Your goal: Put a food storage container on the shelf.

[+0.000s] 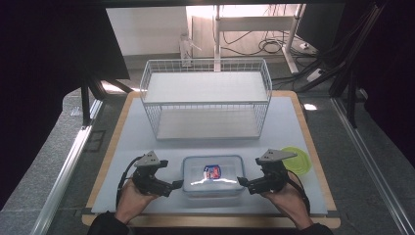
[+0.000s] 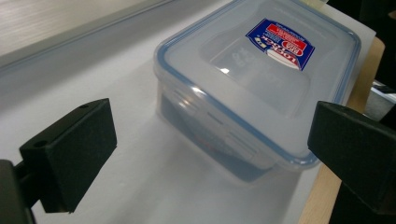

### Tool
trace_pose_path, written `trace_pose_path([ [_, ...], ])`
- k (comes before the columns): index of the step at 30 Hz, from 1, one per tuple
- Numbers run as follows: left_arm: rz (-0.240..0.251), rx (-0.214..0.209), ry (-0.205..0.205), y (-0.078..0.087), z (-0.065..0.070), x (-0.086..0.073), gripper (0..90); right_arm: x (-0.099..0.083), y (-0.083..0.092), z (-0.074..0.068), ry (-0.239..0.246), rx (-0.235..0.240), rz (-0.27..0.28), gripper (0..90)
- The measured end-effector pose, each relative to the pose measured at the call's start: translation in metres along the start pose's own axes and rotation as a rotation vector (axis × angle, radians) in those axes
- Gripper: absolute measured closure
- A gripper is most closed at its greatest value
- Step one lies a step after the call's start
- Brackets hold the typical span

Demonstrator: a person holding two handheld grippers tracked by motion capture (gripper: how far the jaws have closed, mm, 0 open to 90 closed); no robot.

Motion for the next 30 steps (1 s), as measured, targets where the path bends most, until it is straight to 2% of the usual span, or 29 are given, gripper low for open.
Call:
trace_pose_path([
  [2,-0.004,-0.016,-0.001,-0.003,0.001,0.001,0.8,-0.001,-0.004,0.0,-0.01,0.011,-0.028,1.0],
  [3,-0.01,-0.038,0.002,-0.008,0.002,0.003,0.7,-0.002,-0.006,-0.001,-0.018,0.017,-0.038,1.2],
  [7,-0.025,-0.057,0.01,-0.017,0.002,0.004,0.8,-0.004,-0.012,-0.001,-0.036,0.036,-0.07,1.9],
  [9,-0.044,-0.08,0.027,-0.025,0.001,0.003,0.7,-0.004,-0.019,-0.002,-0.063,0.064,-0.1,3.1],
  [12,-0.059,-0.101,0.034,-0.031,0.001,0.0,0.0,-0.006,-0.024,-0.001,-0.069,0.077,-0.12,3.7],
  [13,-0.054,-0.129,0.053,-0.033,0.002,-0.001,0.0,-0.006,-0.029,-0.002,-0.096,0.117,-0.13,3.9],
  [14,-0.052,-0.15,0.057,-0.034,0.002,-0.002,0.0,-0.006,-0.029,-0.002,-0.096,0.117,-0.13,3.9],
  [15,-0.051,-0.2,0.086,-0.038,0.003,-0.003,0.0,-0.006,-0.032,-0.001,-0.116,0.144,-0.136,4.7],
  [16,-0.055,-0.219,0.102,-0.041,0.003,-0.004,0.0,-0.006,-0.034,-0.002,-0.131,0.158,-0.146,4.3],
  [18,-0.05,-0.224,0.115,-0.041,0.003,-0.004,0.0,-0.006,-0.035,-0.001,-0.145,0.166,-0.153,4.2],
  [19,-0.048,-0.234,0.122,-0.041,0.003,-0.005,0.0,-0.007,-0.037,0.0,-0.18,0.201,-0.168,5.7],
  [20,-0.053,-0.229,0.116,-0.041,0.003,-0.005,0.0,-0.007,-0.038,0.0,-0.194,0.211,-0.173,5.6],
  [22,-0.062,-0.217,0.106,-0.039,0.006,-0.004,0.0,-0.008,-0.038,0.0,-0.208,0.21,-0.179,7.0],
  [26,-0.07,-0.198,0.092,-0.031,0.012,-0.005,5.8,-0.01,-0.031,-0.002,-0.214,0.204,-0.191,13.5],
  [30,-0.052,-0.162,0.072,-0.021,0.017,-0.005,16.9,-0.012,-0.019,-0.005,-0.216,0.198,-0.178,24.2],
])
Point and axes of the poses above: each handheld gripper's, and its own axes: y roughly backward along the jaws, x roughly out of its top, z roughly to its right, the point moved 6 cm from there along -y, roughly forward along the jaws, and after that the axes turned 9 degrees about -y, right-handed, at the moved point
